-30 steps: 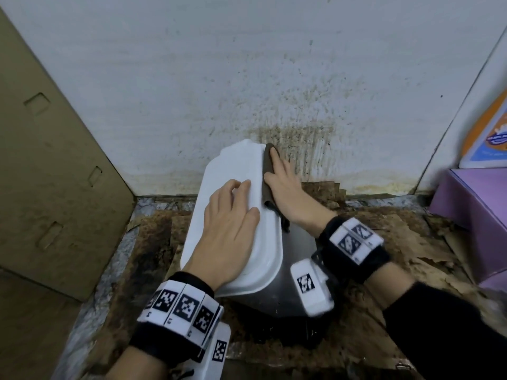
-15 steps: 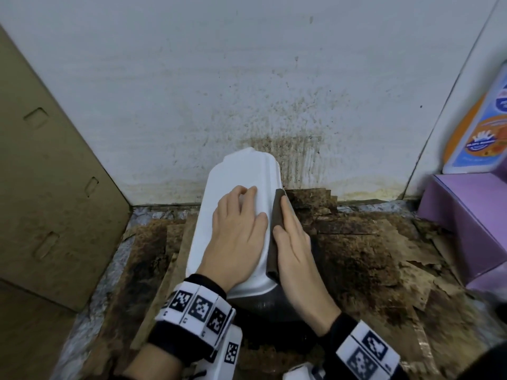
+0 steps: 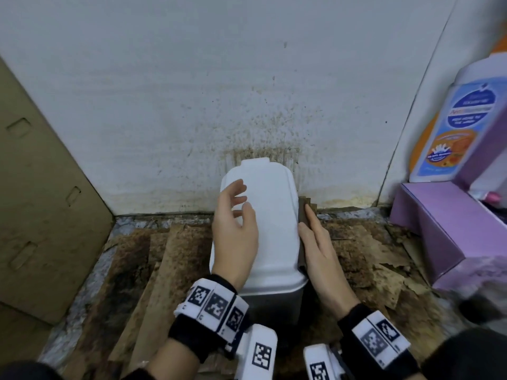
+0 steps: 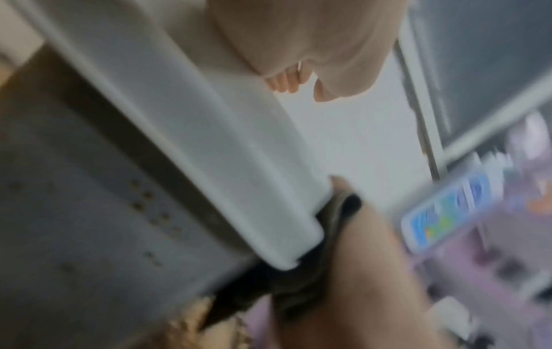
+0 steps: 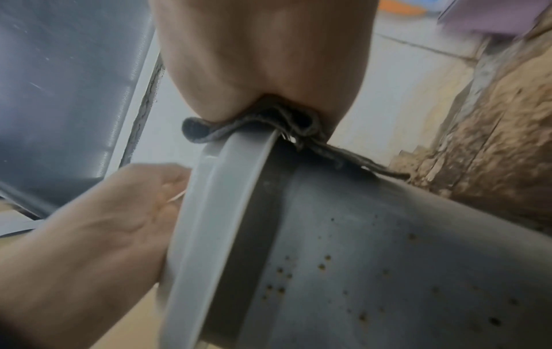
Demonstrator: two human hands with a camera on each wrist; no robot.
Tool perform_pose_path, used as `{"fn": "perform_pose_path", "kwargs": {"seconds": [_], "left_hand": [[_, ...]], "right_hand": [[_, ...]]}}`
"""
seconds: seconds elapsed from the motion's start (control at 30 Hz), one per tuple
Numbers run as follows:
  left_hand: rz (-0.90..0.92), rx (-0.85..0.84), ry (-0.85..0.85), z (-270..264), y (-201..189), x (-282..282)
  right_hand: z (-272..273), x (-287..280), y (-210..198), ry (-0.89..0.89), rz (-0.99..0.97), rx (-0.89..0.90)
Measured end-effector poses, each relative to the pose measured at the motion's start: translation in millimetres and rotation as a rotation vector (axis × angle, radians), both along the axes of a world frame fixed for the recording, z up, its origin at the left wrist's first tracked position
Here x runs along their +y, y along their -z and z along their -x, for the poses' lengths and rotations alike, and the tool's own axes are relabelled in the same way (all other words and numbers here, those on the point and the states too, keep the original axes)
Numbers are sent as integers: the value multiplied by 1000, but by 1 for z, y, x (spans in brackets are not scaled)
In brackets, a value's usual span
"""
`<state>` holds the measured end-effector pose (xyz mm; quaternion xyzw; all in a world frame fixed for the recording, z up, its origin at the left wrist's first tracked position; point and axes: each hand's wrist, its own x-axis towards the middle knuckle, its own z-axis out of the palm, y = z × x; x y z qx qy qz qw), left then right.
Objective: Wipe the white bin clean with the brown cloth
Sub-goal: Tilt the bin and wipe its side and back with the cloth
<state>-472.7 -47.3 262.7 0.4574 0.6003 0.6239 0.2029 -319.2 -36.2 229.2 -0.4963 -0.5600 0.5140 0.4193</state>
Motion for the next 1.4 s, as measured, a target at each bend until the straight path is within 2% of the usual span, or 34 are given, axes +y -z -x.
{"fn": "perform_pose_path", "kwargs": {"seconds": [0.07,0.17,0.23,0.3,0.57,0.73,0.83,1.03,1.13,1.3,1.4], "left_hand": [[64,67,-20,12,-2,-3],[319,306,-68,35,1,-14],[488,311,-64,42,3,-25],[562,265,-17,42,7,-35],[580,146,95,40,33,-38],[547,82,166,45,33,-34],[530,66,215,47,31,-34],[489,75,346,65,12,-32],[496,76,385,76,10,-26],[487,13,348,83,19,-23],[475,-22,267,78,27,-25]], "right_hand": [[-4,3,2,2,10,20],[-8,9,4,-18,26,65],[-9,12,3,-51,34,91],[-9,16,0,-79,42,95],[-8,26,-3,-132,62,-35],[-12,25,-2,-110,64,-126],[-11,18,1,-57,66,-94],[14,-20,2,174,65,-4],[25,-31,6,215,80,33],[33,-32,13,215,64,41],[34,-25,14,209,50,43]]}}
